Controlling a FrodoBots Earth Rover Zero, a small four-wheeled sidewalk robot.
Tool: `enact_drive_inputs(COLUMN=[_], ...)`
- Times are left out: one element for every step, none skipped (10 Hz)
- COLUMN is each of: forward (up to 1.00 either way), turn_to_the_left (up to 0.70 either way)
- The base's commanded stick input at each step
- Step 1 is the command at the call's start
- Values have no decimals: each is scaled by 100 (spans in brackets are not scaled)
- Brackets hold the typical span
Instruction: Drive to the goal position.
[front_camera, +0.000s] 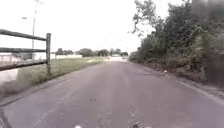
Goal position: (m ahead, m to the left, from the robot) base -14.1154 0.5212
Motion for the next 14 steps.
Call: enact_drive_inputs(forward=[100,100,100,100,100,100,100,100,100,100,100,100,100,100], turn_to_the_left=[-1,-1,-1,-1,-1,-1,-1,-1,-1,-2,-4,-5,-6,-7])
